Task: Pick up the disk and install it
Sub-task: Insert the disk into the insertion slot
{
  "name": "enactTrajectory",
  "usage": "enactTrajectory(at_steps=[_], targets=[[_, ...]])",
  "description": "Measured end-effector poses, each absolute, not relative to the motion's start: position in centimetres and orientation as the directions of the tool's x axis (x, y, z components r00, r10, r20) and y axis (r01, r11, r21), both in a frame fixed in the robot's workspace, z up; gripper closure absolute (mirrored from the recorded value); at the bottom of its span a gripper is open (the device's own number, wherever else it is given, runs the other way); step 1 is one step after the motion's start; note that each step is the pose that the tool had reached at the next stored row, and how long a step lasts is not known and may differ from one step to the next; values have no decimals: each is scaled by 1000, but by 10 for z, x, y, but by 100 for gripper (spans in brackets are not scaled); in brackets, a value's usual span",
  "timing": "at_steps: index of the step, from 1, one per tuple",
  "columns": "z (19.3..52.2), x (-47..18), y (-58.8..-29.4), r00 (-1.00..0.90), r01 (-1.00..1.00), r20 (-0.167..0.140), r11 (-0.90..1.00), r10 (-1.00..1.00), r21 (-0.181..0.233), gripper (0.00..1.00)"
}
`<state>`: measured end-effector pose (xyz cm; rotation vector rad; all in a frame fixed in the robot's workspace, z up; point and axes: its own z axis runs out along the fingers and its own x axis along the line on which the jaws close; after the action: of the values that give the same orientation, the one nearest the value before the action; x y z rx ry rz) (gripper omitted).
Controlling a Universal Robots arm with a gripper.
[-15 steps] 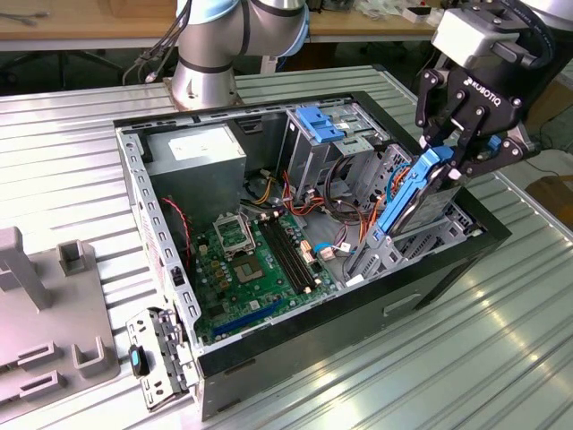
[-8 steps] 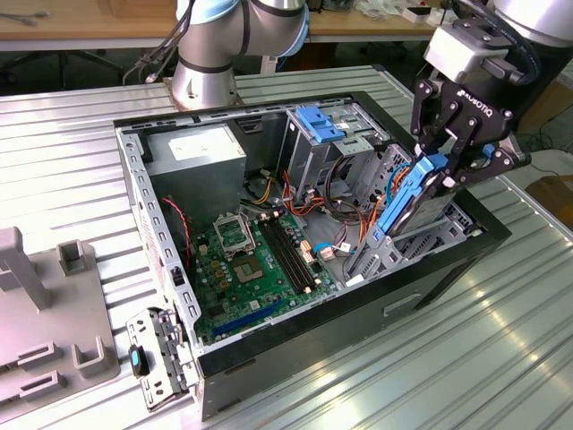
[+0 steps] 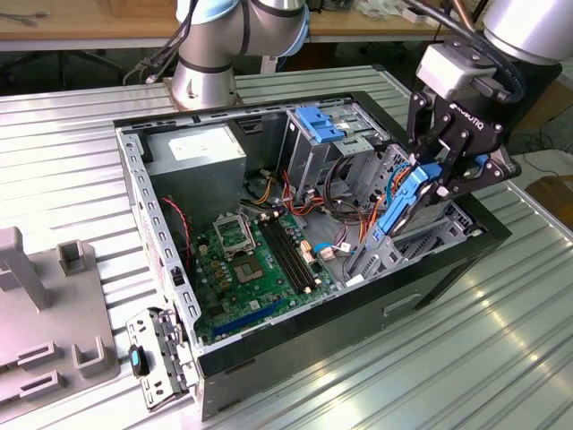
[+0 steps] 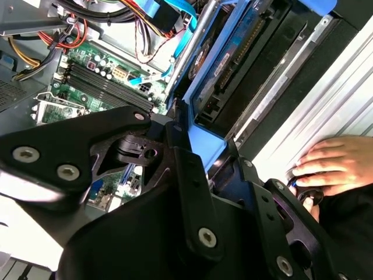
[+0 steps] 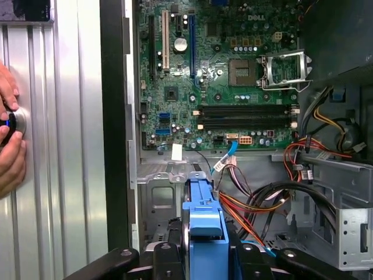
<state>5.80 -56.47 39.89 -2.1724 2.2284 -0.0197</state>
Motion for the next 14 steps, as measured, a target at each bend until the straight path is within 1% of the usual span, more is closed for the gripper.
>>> enactTrajectory(at_steps=[8,14], targets=[[381,58,-565,-25,-999,-12,26,-1000,-30,63],[379,58,-565,-25,-999,-12,26,-1000,-30,63]])
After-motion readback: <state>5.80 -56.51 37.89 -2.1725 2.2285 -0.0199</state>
